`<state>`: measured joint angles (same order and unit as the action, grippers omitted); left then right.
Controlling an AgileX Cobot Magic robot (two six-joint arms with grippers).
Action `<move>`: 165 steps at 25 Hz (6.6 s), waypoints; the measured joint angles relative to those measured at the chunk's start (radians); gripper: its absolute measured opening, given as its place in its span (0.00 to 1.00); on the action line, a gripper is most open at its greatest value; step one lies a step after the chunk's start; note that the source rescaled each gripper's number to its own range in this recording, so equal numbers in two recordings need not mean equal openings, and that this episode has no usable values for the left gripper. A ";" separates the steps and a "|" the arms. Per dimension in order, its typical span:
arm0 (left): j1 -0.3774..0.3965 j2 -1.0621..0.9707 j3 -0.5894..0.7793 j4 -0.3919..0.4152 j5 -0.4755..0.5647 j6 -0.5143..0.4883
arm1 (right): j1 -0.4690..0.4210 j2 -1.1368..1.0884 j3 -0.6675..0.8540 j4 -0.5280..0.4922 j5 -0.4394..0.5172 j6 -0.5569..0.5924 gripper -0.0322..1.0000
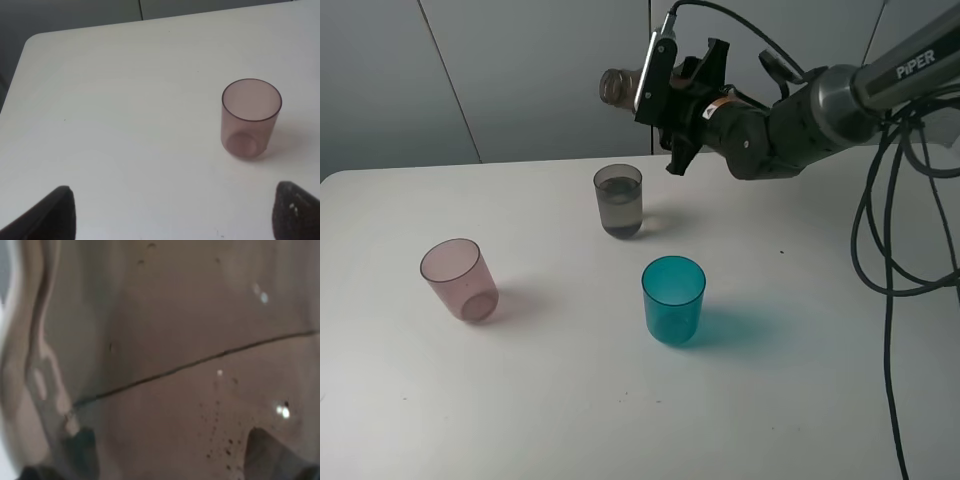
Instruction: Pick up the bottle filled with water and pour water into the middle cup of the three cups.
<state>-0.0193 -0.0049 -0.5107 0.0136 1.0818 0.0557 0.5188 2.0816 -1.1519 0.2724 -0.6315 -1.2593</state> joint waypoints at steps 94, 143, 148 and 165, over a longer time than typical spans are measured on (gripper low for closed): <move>0.000 0.000 0.000 0.000 0.000 0.000 | -0.269 -1.443 0.431 -0.288 1.601 1.300 0.62; 0.000 0.000 0.000 0.000 0.000 0.000 | -0.392 -2.037 0.640 -0.262 1.729 1.300 0.62; 0.000 0.000 0.000 0.000 0.000 0.000 | -0.392 -2.079 0.640 -0.262 1.729 1.302 0.62; 0.000 0.000 0.000 0.000 0.000 0.002 | -0.462 -2.083 0.640 -0.262 1.729 1.302 0.62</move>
<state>-0.0193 -0.0049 -0.5107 0.0136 1.0818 0.0576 0.0573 -0.0012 -0.5121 0.0106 1.0973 0.0426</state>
